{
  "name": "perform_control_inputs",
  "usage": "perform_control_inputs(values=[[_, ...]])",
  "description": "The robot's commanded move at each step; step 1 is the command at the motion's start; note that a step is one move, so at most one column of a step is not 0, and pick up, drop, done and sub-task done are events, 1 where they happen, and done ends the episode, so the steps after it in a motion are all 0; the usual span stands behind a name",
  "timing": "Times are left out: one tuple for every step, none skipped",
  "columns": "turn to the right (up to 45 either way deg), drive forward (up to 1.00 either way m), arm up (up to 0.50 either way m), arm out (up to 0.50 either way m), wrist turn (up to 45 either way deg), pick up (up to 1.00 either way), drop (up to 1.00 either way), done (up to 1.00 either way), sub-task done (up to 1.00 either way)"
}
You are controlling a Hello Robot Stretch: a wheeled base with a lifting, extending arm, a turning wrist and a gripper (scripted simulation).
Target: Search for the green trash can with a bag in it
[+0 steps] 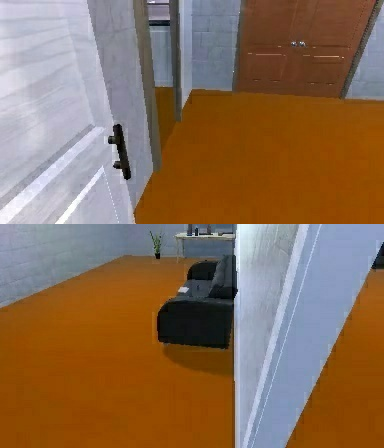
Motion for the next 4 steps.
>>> perform_control_inputs(values=[[24.0, 0.00, 0.00, 0.00, 0.0, 0.00, 0.00, 0.00, 0.00], [0.0, 0.40, 0.00, 0.00, 0.0, 0.00, 0.00, 0.00, 0.00], [-18.0, 0.00, 0.00, 0.00, 0.0, 0.00, 0.00, 0.00, 0.00], [0.0, 1.00, 0.00, 0.00, 0.0, 0.00, 0.00, 0.00, 0.00]])
